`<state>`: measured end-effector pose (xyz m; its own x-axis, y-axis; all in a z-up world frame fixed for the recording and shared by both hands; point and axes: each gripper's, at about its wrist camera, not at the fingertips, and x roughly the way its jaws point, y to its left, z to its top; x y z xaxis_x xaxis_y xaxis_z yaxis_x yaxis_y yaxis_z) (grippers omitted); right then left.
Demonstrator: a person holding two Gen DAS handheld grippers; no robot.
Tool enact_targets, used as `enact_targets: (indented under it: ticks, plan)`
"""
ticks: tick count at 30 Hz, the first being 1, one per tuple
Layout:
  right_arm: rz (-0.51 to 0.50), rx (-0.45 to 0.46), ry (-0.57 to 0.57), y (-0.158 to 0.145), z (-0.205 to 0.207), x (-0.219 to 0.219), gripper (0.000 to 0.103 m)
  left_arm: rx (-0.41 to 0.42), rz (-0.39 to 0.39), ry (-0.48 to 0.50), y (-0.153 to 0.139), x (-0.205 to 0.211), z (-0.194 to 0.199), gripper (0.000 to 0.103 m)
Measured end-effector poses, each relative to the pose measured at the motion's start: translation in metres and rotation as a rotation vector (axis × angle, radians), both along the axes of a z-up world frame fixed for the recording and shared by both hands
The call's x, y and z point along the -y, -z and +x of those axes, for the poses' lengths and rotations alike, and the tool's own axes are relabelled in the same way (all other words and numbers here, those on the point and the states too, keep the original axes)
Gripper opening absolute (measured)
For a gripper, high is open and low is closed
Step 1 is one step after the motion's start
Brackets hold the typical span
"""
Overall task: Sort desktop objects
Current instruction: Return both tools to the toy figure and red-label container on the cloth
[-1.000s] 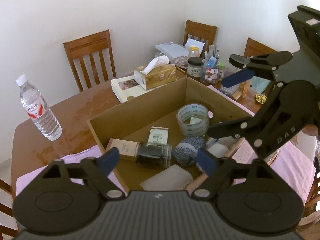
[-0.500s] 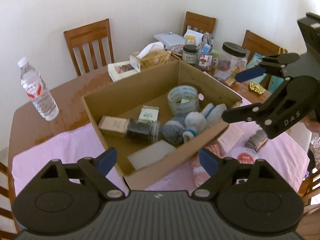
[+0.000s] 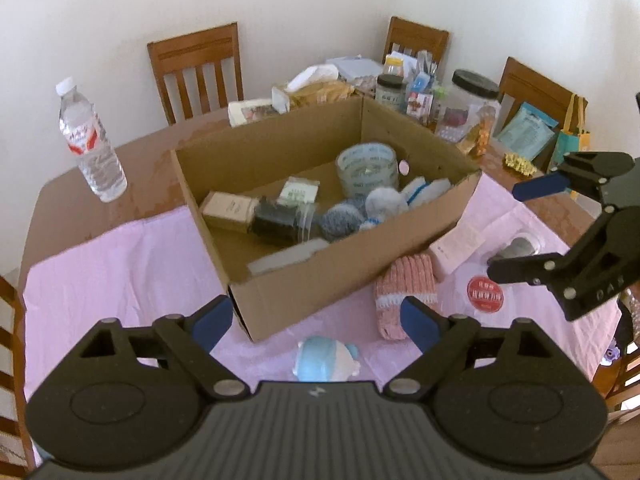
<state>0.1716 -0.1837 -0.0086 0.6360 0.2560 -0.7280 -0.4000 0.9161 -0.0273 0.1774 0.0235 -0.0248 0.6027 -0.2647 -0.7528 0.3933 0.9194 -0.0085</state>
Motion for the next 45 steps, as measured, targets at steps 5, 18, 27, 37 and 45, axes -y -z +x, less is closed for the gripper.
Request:
enact_targets:
  ticks: [5,18,27,37,45]
  plan:
    - [-0.012,-0.031,-0.016,0.016,-0.010,-0.002,0.103,-0.033,0.022,-0.003,0.019,0.005,-0.005,0.092]
    - [-0.035,-0.109,-0.018,0.049,-0.020,0.001,0.103,-0.117,0.065,-0.046,0.065,0.016,0.003,0.092]
    - [-0.009,-0.149,-0.007,0.063,-0.013,0.006,0.103,-0.143,0.088,-0.047,0.088,0.024,0.012,0.091]
    - [-0.042,-0.130,-0.051,0.063,-0.002,0.004,0.103,-0.175,0.085,0.008,0.094,0.025,0.022,0.061]
    - [-0.048,-0.176,-0.102,0.077,0.016,-0.006,0.103,-0.196,0.079,-0.006,0.101,0.020,0.029,0.057]
